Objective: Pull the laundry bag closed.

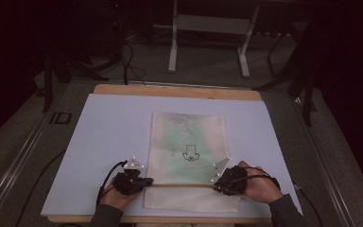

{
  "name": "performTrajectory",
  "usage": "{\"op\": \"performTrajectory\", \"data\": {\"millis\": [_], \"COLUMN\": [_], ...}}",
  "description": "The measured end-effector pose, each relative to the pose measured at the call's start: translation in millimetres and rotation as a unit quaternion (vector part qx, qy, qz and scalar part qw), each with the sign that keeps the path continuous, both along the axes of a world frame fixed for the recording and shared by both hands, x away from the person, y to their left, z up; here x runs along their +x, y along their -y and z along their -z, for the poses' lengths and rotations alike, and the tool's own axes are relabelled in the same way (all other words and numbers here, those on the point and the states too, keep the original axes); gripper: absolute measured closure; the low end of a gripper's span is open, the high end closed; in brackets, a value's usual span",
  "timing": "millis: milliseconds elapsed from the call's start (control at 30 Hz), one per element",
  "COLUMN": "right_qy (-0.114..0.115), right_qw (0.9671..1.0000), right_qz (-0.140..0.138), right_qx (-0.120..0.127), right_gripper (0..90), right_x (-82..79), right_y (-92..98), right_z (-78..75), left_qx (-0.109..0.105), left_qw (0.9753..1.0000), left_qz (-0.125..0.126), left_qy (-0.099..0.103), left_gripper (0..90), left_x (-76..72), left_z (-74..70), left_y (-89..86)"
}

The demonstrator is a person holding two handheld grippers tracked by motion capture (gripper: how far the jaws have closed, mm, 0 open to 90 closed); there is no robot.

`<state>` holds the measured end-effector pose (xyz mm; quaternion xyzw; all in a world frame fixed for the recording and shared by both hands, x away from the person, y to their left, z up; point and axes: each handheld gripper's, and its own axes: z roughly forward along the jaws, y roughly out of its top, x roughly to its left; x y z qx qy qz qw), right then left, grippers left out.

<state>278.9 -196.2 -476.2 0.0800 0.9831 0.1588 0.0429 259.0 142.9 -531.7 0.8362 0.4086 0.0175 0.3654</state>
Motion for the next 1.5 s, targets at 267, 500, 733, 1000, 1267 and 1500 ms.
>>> {"op": "performTrajectory", "data": {"millis": [267,500,733,1000,1267,1500], "right_qy": [0.000,-0.001,-0.003,-0.001,0.000,-0.003], "right_qw": [1.0000,0.9999,0.9998,0.9996,0.9992,0.9987], "right_qz": [0.006,0.011,0.017,0.028,0.040,0.050], "right_qx": [0.002,0.006,0.007,0.004,0.007,0.009], "right_gripper": [82.3,82.3,82.3,82.3,82.3,82.2], "right_x": [-0.4,-0.9,-0.8,-1.2,-2.0,-2.7], "right_y": [6.0,10.5,15.1,26.8,38.9,47.8], "right_z": [-0.1,0.2,-0.1,0.6,1.5,3.2], "left_qx": [0.000,0.000,0.000,0.001,0.000,0.001], "left_qw": [1.0000,1.0000,1.0000,1.0000,1.0000,1.0000], "left_qz": [-0.001,-0.001,0.000,0.000,0.000,0.000], "left_qy": [0.000,0.001,0.000,0.000,0.000,0.001], "left_gripper": [89.5,89.5,89.5,89.5,89.5,89.5], "left_x": [-0.1,-0.1,0.1,0.0,0.0,-0.1], "left_z": [0.0,-0.1,-0.1,-0.2,-0.1,-0.1], "left_y": [0.2,0.4,0.3,0.3,0.4,0.5]}}
